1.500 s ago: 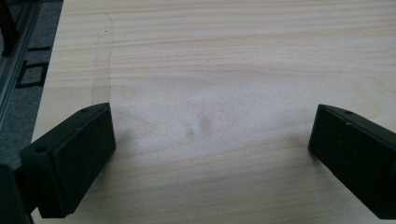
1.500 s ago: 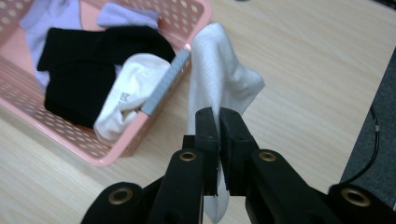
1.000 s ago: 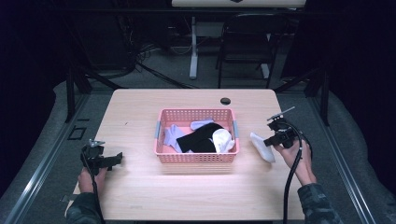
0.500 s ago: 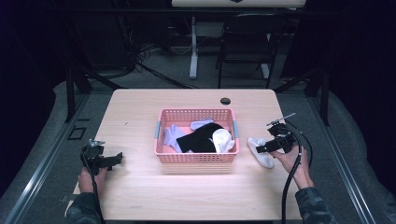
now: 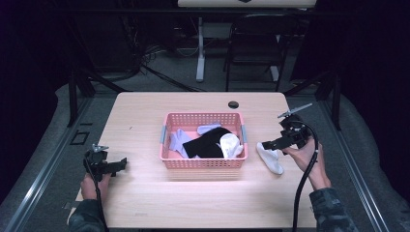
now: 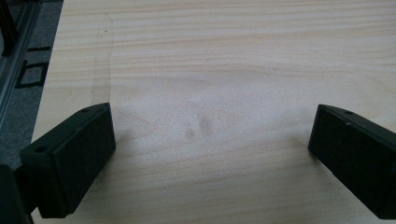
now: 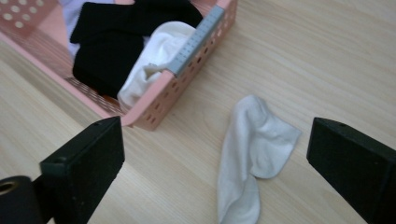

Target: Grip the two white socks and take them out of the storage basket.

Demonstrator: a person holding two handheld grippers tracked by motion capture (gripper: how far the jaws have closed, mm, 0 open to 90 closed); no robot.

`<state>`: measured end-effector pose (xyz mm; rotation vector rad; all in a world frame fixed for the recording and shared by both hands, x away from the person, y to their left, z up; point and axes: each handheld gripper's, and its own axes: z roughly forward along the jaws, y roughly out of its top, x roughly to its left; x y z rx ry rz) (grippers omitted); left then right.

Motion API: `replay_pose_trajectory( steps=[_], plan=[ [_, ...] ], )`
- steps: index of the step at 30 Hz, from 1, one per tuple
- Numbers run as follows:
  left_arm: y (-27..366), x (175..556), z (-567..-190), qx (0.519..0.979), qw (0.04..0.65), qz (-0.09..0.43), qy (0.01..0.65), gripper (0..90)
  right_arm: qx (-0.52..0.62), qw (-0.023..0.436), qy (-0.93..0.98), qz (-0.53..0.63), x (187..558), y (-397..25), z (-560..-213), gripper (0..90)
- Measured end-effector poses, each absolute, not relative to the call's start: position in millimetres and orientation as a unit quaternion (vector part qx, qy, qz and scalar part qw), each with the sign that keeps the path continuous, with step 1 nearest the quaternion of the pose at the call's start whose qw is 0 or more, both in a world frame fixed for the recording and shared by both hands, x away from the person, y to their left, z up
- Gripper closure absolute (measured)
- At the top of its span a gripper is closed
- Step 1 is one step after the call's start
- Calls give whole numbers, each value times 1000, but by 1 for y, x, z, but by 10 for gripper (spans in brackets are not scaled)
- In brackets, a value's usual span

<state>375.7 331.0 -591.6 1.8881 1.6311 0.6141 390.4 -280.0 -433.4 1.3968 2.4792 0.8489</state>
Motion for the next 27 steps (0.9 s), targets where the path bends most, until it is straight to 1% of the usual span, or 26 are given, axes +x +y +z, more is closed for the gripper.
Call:
replay_pose_trajectory(
  steps=[5,12,13,16,19,21,23,24,25,27],
  plan=[
    [331,376,-592,705,282,229,609,5,440,90,845,290,387,-263,-417,0],
    [331,376,-592,705,282,229,609,5,421,97,853,293,392,-241,-400,3],
    [331,376,-592,705,282,229,609,5,418,96,855,292,393,-237,-398,30],
    [331,376,-592,705,282,229,609,5,414,97,858,290,398,-225,-396,43],
    [331,376,-592,705,282,229,609,5,403,95,864,286,403,-213,-395,81],
    [331,376,-592,705,282,229,609,5,397,98,868,283,406,-204,-396,131],
    [331,376,-592,705,282,229,609,5,389,98,872,280,408,-197,-397,151],
    [331,376,-592,705,282,229,609,5,393,96,871,278,408,-194,-398,178],
    [331,376,-592,705,282,229,609,5,393,96,873,274,409,-191,-400,231],
    [331,376,-592,705,282,229,609,5,393,91,875,266,412,-184,-404,283]
  ],
)
